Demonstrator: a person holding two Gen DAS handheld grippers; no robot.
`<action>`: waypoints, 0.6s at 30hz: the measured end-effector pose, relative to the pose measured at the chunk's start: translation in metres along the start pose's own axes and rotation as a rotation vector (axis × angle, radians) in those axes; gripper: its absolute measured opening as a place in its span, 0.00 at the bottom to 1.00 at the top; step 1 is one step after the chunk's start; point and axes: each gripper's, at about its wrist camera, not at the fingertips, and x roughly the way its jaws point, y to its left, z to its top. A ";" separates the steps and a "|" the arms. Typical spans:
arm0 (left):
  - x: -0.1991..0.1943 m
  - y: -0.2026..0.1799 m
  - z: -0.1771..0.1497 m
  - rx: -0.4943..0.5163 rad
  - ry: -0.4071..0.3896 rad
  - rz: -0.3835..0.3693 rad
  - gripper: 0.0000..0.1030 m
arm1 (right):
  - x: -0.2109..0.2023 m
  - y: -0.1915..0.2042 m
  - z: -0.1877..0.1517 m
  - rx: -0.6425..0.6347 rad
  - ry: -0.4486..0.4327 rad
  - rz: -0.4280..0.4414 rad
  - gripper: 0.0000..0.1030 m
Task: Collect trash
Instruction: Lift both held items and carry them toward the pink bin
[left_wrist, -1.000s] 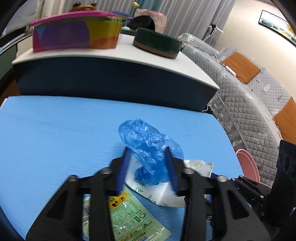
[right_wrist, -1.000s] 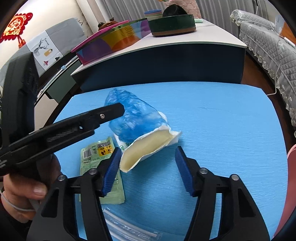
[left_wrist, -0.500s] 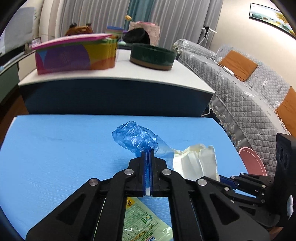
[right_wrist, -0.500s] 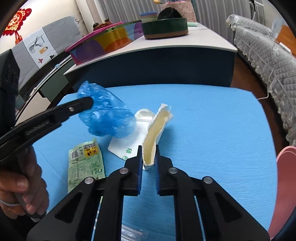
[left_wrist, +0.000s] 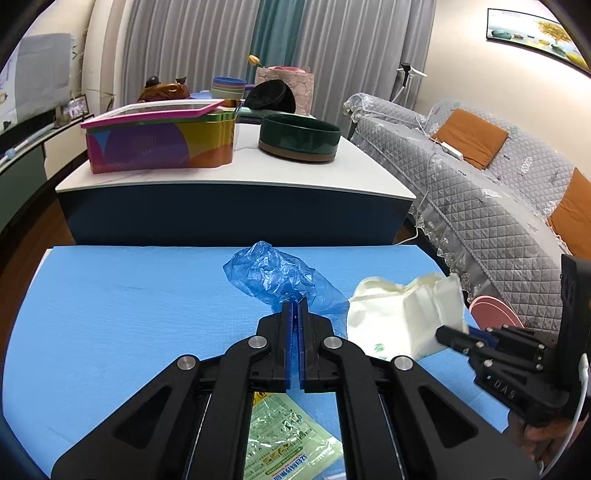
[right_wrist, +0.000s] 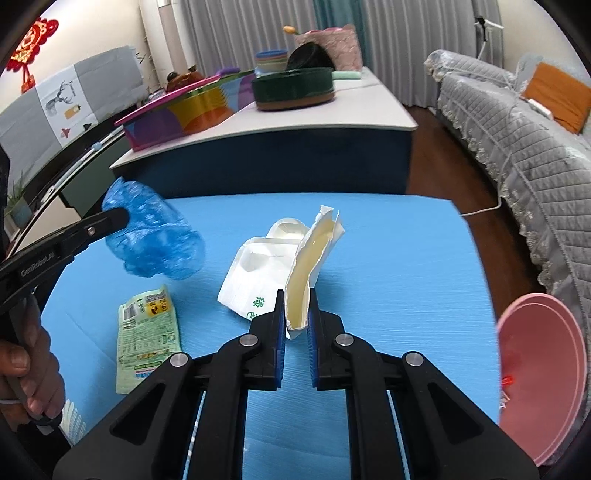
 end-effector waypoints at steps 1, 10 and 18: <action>-0.002 -0.001 -0.001 0.001 -0.002 0.000 0.02 | -0.002 -0.002 0.000 0.002 -0.005 -0.006 0.10; -0.014 -0.021 -0.007 0.024 -0.020 -0.011 0.02 | -0.038 -0.032 -0.007 0.034 -0.064 -0.059 0.10; -0.017 -0.046 -0.015 0.054 -0.024 -0.029 0.02 | -0.067 -0.066 -0.016 0.085 -0.104 -0.105 0.10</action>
